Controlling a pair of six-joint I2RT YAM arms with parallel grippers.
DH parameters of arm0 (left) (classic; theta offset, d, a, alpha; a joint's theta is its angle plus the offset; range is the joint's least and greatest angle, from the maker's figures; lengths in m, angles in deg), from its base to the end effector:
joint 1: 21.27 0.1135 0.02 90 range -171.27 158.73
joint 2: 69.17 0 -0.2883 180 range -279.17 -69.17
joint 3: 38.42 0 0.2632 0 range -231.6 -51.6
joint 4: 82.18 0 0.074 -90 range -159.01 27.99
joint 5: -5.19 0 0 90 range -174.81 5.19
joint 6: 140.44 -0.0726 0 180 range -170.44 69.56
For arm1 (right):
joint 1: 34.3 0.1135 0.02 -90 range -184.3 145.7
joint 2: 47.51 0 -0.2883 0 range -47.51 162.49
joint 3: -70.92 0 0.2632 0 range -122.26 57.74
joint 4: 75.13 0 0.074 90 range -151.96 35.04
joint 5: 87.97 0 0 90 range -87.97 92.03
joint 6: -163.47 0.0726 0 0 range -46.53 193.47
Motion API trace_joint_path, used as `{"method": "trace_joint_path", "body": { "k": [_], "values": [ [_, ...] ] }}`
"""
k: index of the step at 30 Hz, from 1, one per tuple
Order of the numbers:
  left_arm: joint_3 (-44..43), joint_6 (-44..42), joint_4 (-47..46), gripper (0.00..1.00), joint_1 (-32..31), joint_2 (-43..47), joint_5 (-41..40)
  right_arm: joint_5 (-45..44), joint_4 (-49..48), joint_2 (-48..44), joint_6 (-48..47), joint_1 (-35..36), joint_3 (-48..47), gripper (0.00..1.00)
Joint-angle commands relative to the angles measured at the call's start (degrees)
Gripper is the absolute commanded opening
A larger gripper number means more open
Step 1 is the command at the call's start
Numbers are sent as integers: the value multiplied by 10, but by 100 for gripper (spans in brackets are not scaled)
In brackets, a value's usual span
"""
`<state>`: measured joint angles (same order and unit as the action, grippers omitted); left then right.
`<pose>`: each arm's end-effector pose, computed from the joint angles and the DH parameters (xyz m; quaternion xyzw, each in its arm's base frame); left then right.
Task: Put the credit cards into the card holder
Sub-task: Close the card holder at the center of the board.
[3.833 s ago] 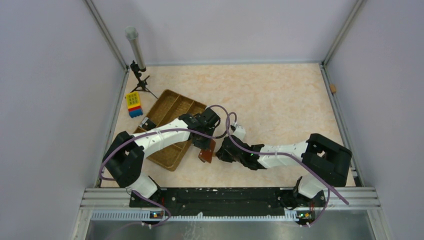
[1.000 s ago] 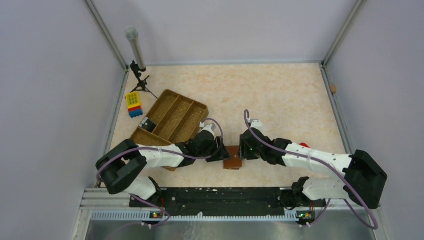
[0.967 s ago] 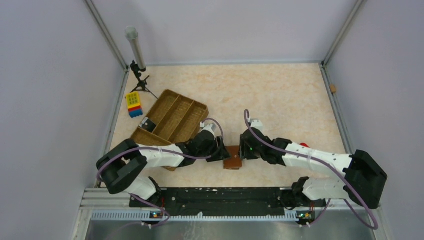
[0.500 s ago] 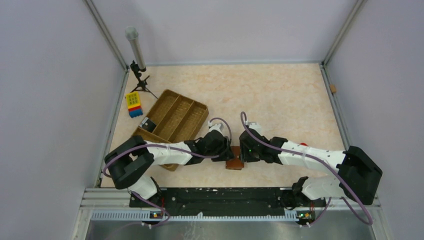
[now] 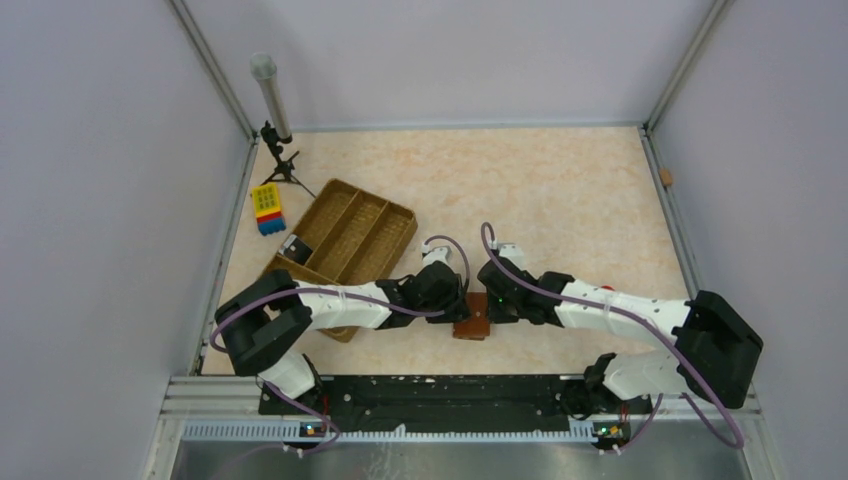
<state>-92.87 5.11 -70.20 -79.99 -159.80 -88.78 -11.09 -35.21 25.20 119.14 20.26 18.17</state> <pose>0.1773 -0.2822 0.1373 0.0135 0.9335 -0.2822 0.2208 0.1609 0.1976 0.1738 -0.0448 0.9587 0.1273 0.2502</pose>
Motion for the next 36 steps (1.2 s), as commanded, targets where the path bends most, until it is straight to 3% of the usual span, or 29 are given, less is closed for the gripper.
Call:
{"method": "trace_joint_path", "body": {
  "k": [1, 10, 19, 26, 36],
  "values": [
    [28, -19, 127, 49, -5, -44, -21, -22, 12, 2, 6, 3, -34, 16],
    [25, -21, 129, 48, -6, -45, -21, -26, 12, -5, 9, 10, -42, 20],
    [24, -22, 130, 49, -6, -45, -21, -20, 18, 2, 9, 13, -41, 14],
    [25, -22, 131, 49, -7, -46, -22, -5, 1, 1, 8, 14, -34, 0],
    [25, -23, 129, 49, -7, -45, -21, -12, -66, -31, 32, 14, 3, 0]
  ]
}}
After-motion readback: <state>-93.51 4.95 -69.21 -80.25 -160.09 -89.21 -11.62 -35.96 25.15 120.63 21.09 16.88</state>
